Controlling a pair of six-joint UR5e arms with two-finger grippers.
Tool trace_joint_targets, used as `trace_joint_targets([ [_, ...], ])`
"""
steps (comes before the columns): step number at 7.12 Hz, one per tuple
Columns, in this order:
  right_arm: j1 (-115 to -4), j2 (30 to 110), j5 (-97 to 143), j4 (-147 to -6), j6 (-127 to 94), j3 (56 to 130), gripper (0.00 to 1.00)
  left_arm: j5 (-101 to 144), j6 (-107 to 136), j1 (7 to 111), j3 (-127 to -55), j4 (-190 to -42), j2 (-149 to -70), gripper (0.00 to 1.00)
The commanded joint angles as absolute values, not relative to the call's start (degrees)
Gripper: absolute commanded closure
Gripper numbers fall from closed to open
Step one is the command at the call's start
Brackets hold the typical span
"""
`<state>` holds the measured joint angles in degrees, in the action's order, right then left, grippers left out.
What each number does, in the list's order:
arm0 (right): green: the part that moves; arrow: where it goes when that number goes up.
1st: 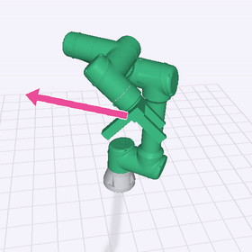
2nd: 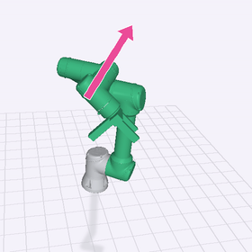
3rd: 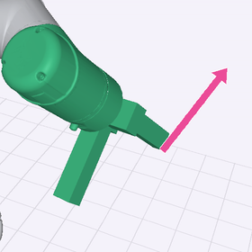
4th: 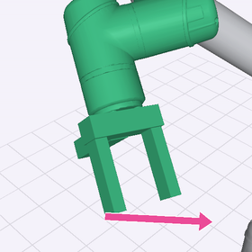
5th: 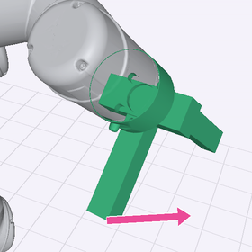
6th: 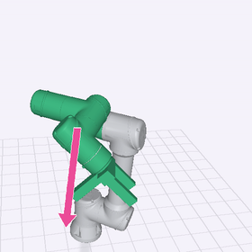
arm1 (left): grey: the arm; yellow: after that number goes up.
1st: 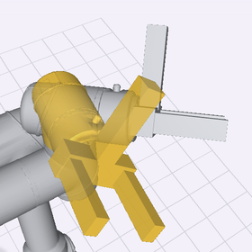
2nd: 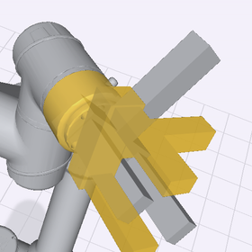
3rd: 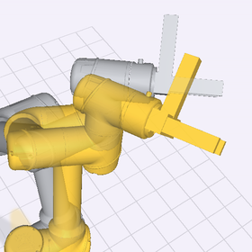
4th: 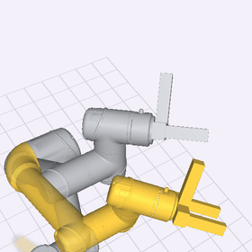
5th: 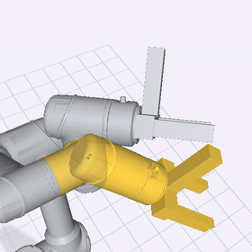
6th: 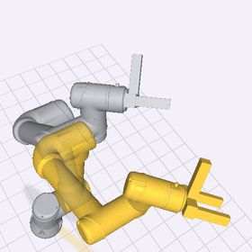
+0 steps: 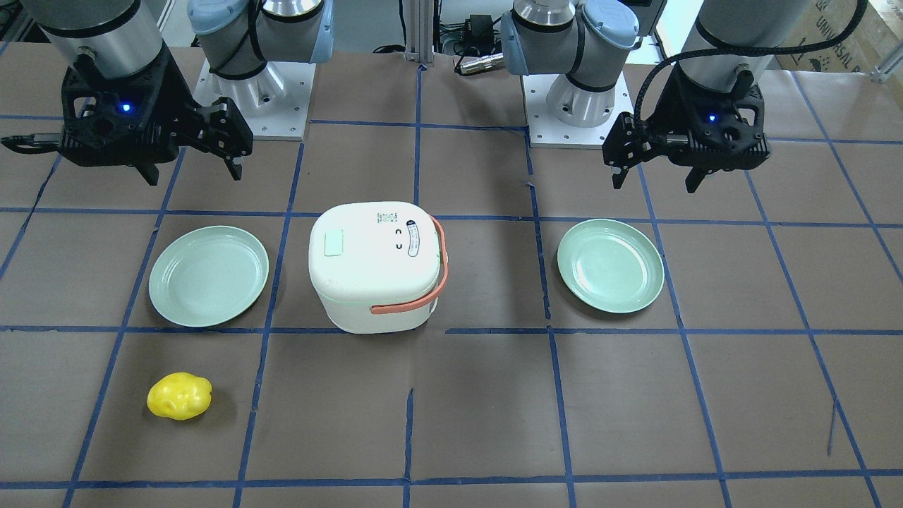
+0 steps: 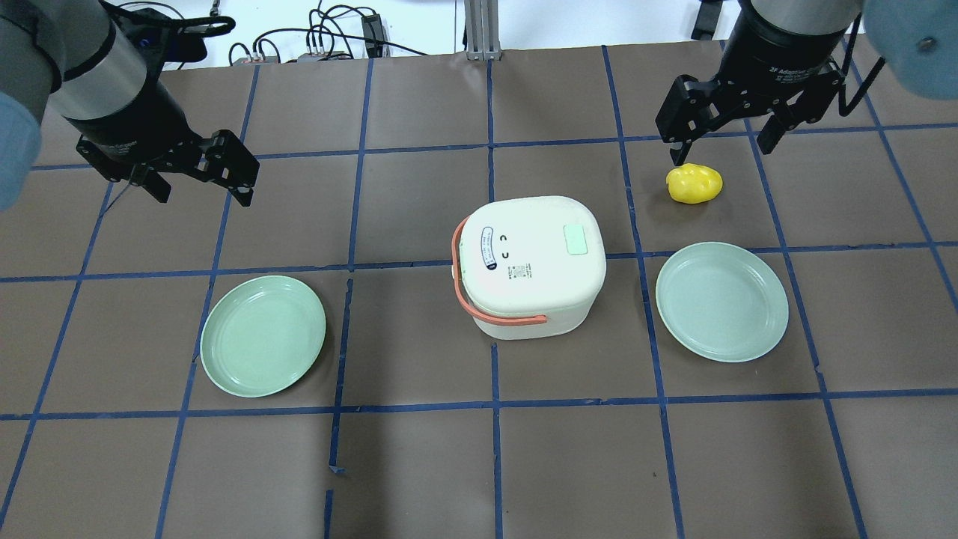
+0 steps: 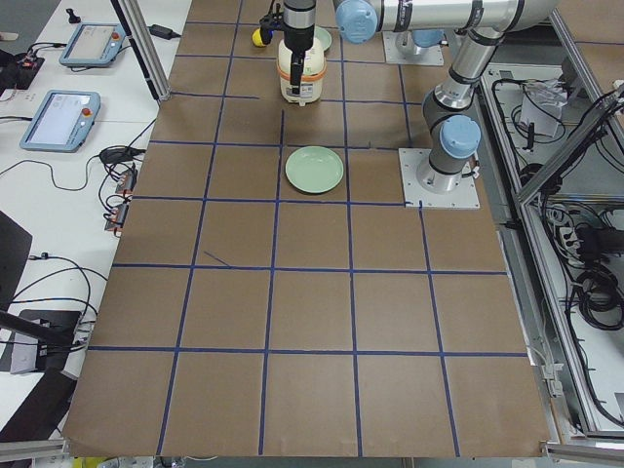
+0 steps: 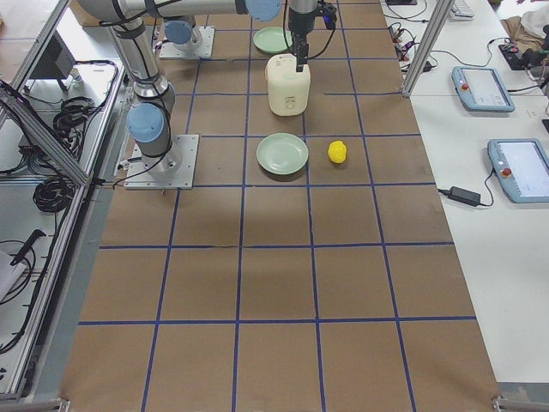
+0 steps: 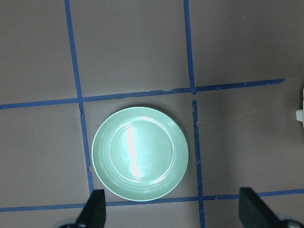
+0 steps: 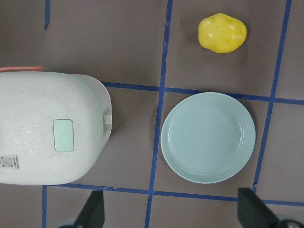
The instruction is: Press rice cooker button
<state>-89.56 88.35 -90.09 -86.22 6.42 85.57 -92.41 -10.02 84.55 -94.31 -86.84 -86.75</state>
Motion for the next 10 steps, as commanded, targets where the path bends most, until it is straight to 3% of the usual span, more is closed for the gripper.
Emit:
trace_joint_targets([
  [1,-89.6,88.3,-90.0,-86.3,6.4,85.6,0.00,-92.5,-10.0,84.6,-94.3,-86.8,-86.7,0.00],
  [7,-89.2,88.3,-89.7,-85.3,1.7,85.6,0.00,-92.5,-10.0,84.6,-94.3,-86.8,-86.7,0.00],
  [10,-89.4,88.3,-89.7,-85.3,1.4,85.6,0.08,-92.4,-10.0,84.6,-94.3,-86.8,-86.7,0.00],
])
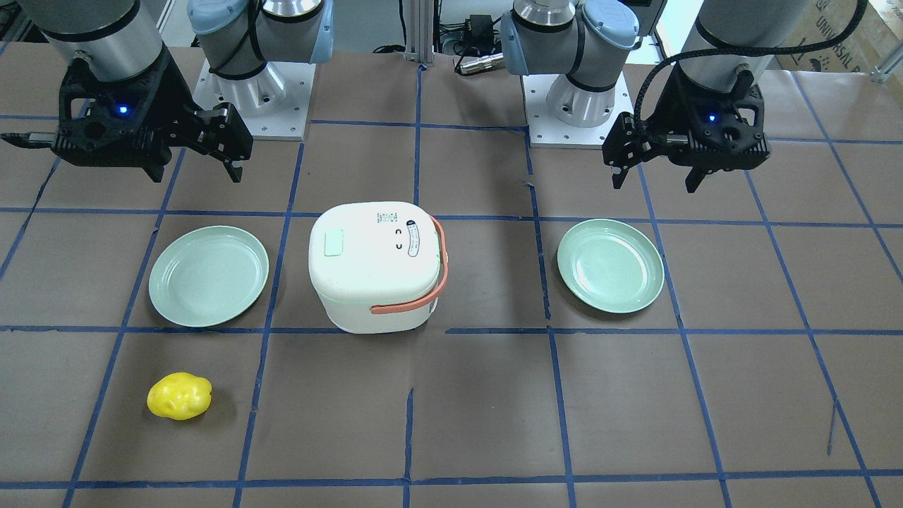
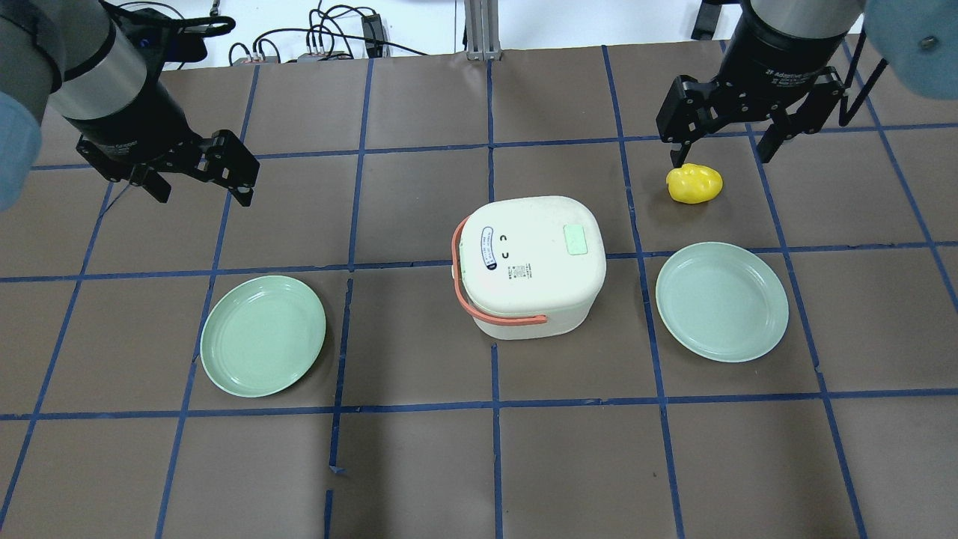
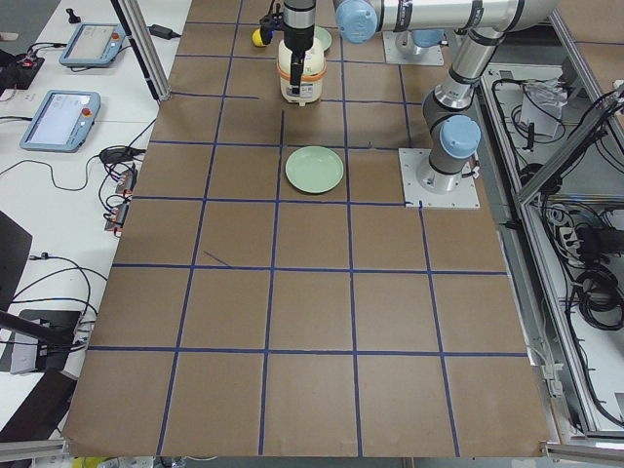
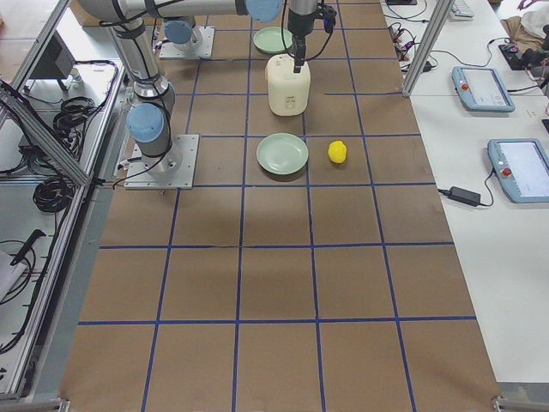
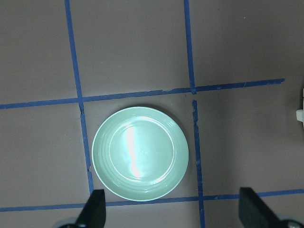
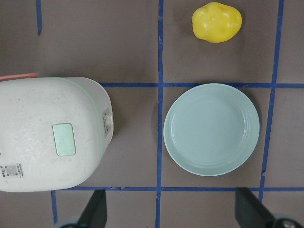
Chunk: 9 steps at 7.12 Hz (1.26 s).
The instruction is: Press rice cooker button
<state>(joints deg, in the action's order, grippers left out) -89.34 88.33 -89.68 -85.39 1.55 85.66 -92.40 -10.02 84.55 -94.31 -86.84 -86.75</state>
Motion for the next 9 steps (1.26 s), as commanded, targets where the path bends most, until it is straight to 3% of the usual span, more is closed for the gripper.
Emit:
trace_joint_targets([
  [1,-89.5,88.4,-89.7,-85.2,1.4,85.6,0.12,-92.4,-10.0,84.6,-94.3,-86.8,-86.7,0.00],
  [3,-89.6,88.4,-89.6,-85.3,1.1,85.6,0.20,-92.4,-10.0,84.6,-94.3,-86.8,-86.7,0.00],
  [5,-89.6,88.4,-89.6,-85.1,0.1,85.5,0.54,-92.4,-10.0,84.6,-94.3,-86.8,-86.7,0.00],
  [6,-89.8,88.6,-89.6,-84.1,0.0,85.6,0.83,-92.4,-10.0,84.6,-94.3,-86.8,-86.7,0.00],
  [7,-89.8,89.1,-89.6,-83.2,0.0,85.6,0.93,-92.4,-10.0,84.6,-94.3,-86.8,-86.7,0.00],
  [9,-90.0,89.3,-89.6,-83.4,-0.9,85.4,0.95,-92.4,-10.0,84.6,-94.3,-86.8,-86.7,0.00],
])
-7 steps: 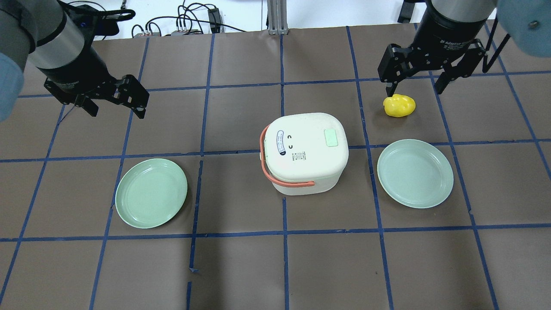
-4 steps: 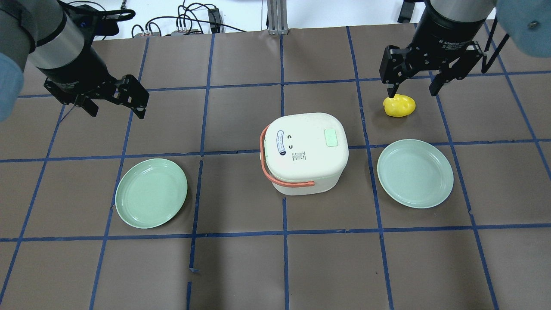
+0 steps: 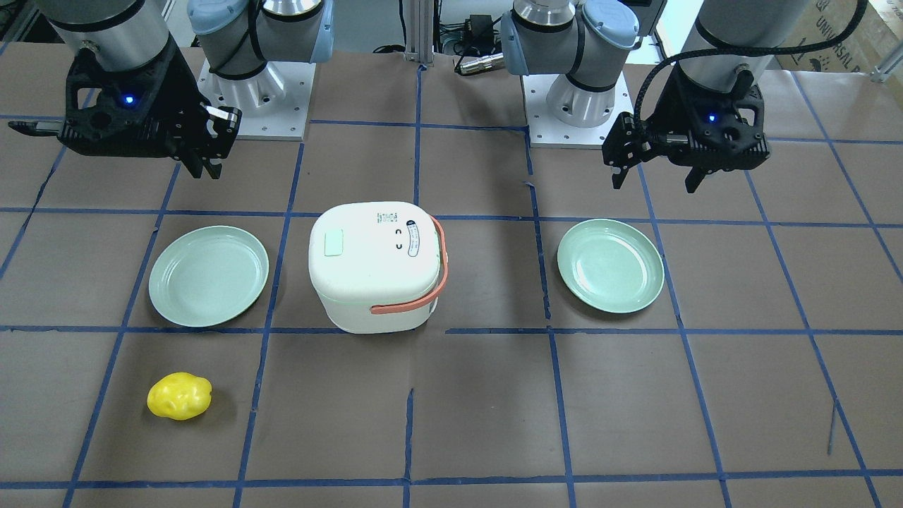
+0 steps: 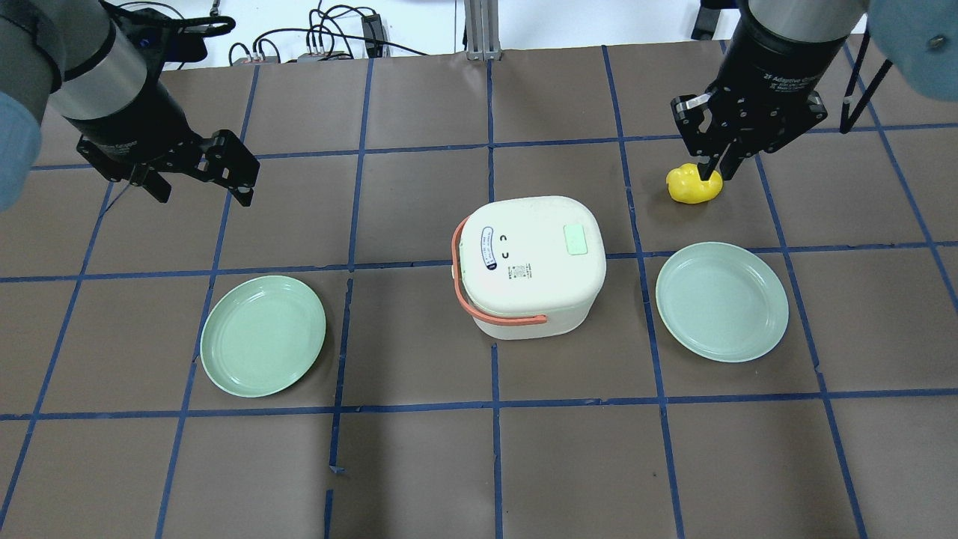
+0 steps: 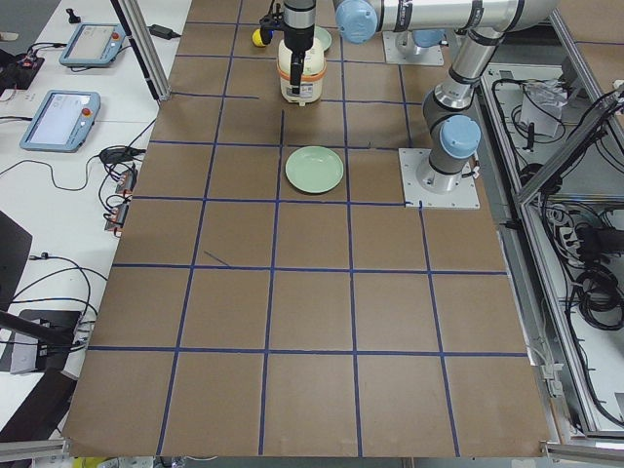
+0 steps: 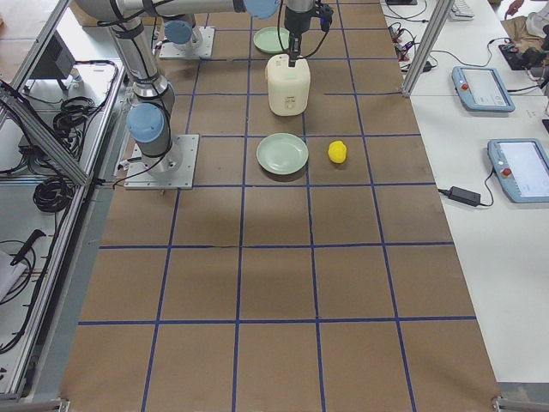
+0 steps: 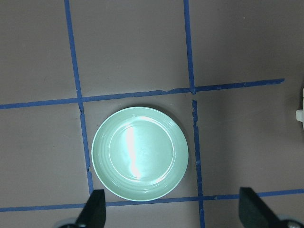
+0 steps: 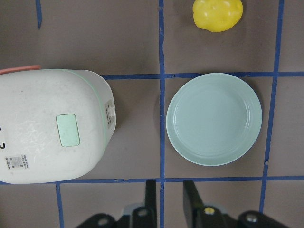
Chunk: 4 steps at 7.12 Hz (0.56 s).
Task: Press rice cooker button
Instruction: 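Move the right gripper over the white rice cooker's green button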
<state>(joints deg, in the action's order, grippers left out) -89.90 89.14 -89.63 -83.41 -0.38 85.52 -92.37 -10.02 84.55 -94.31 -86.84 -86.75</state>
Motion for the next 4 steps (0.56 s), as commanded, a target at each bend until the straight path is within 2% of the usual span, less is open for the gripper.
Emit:
trace_joint_targets([
  [1,-90.1,89.1,-89.5,-83.5,-1.5,85.3,0.95,-92.4,-10.0,84.6,-94.3,-86.8,-86.7,0.00],
  [4,-92.2,88.4,-86.1,-84.1,-9.4,85.5,0.96,-92.4,-10.0,84.6,-94.3,-86.8,-86.7,0.00],
])
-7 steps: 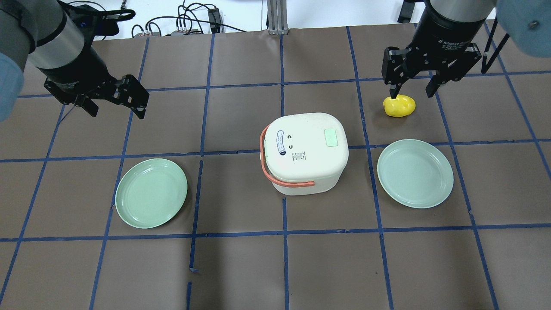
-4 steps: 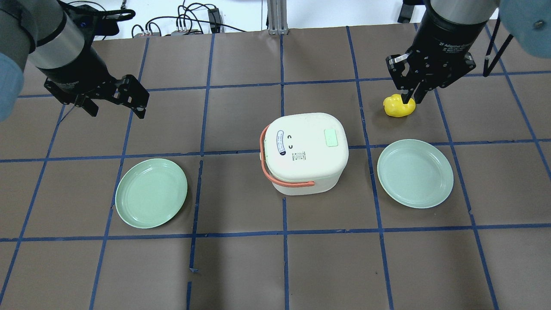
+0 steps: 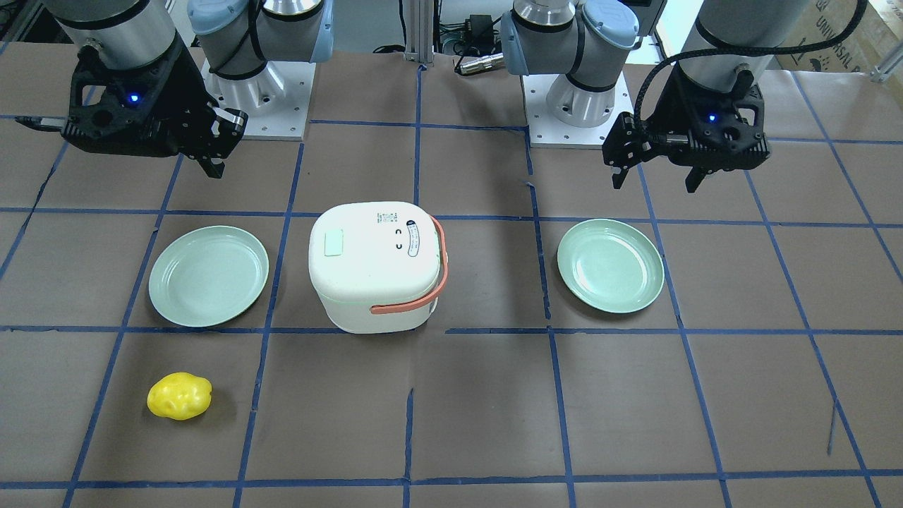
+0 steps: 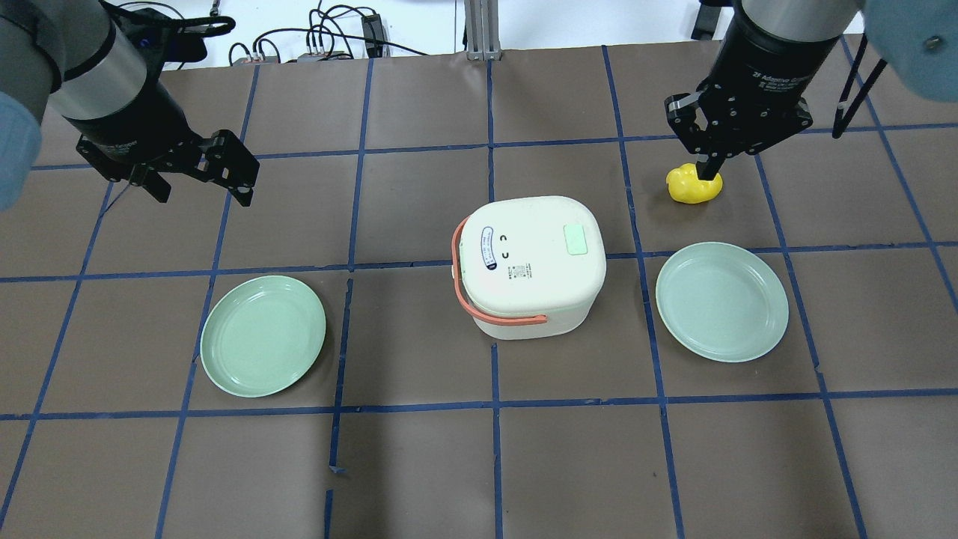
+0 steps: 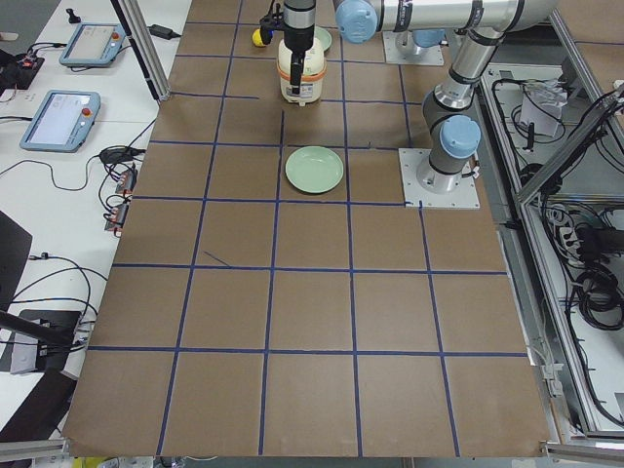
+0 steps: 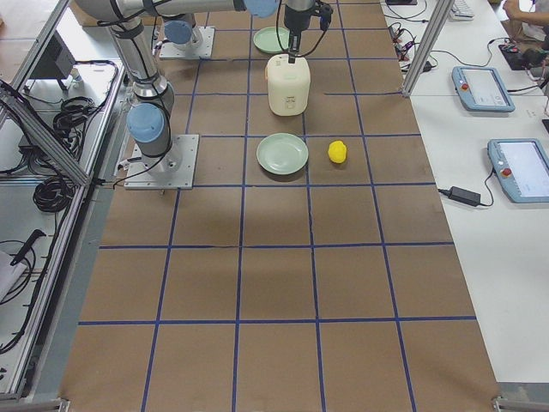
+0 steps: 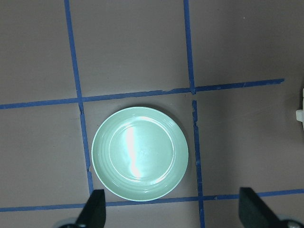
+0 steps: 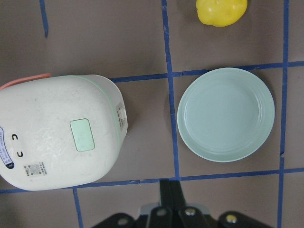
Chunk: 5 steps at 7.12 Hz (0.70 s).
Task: Press rice cooker button
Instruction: 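Move the right gripper over the white rice cooker's green button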
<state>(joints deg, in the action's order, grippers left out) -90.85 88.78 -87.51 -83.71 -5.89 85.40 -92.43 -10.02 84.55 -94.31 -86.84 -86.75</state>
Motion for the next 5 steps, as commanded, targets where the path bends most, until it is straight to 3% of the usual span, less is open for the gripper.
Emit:
trace_joint_targets([
  [1,-93.9,87.4,-86.3,-84.5,-9.5,85.5,0.96,-92.4,-10.0,84.6,-94.3,-86.8,-86.7,0.00],
  [5,-98.5,86.0,-86.5,-93.7,-10.1,89.2,0.96,-92.4,-10.0,84.6,-94.3,-86.8,-86.7,0.00],
])
